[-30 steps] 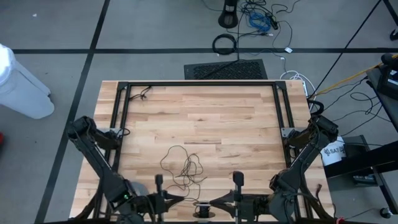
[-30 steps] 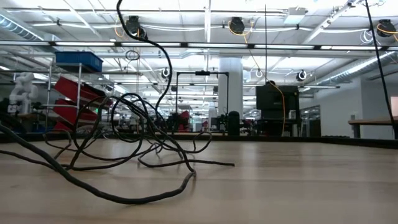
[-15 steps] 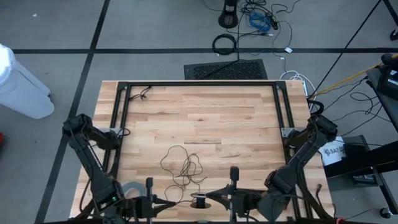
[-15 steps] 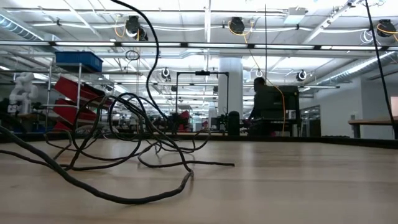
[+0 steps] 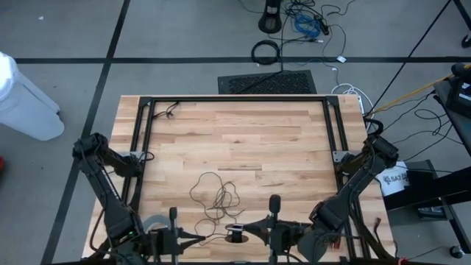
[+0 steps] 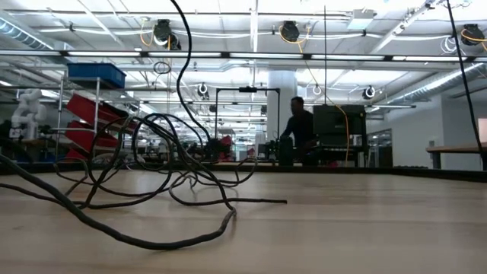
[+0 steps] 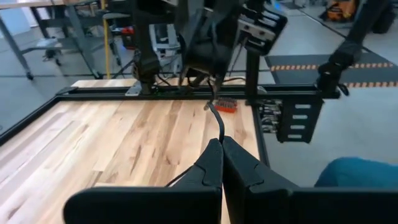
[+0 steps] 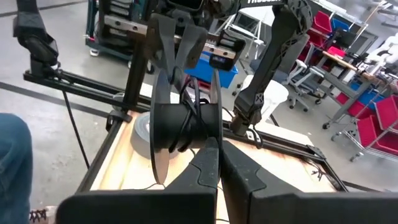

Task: Coil cords
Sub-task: Coil the black wire onto the spool

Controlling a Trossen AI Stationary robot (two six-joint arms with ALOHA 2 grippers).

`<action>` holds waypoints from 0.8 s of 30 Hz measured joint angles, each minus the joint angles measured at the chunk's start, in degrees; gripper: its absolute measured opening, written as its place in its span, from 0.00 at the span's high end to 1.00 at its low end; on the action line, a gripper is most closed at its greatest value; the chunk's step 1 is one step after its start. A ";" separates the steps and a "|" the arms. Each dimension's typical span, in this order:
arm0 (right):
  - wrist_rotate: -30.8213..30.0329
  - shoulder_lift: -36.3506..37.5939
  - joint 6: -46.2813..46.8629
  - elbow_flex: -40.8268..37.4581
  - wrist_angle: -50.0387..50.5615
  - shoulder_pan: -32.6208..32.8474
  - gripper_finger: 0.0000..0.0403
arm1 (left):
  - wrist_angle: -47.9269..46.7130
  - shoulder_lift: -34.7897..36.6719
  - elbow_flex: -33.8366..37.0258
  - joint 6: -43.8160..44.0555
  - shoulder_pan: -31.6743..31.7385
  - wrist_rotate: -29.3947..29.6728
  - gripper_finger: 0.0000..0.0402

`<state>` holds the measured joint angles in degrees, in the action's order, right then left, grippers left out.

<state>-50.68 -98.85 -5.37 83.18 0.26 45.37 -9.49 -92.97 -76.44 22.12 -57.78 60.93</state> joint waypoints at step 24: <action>-7.97 -5.16 0.20 0.00 1.24 -3.57 1.00 | 1.70 -0.28 0.00 4.57 0.41 -1.63 1.00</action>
<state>-58.65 -104.01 -5.16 83.18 1.50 41.80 -7.78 -93.25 -76.44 26.69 -57.38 59.30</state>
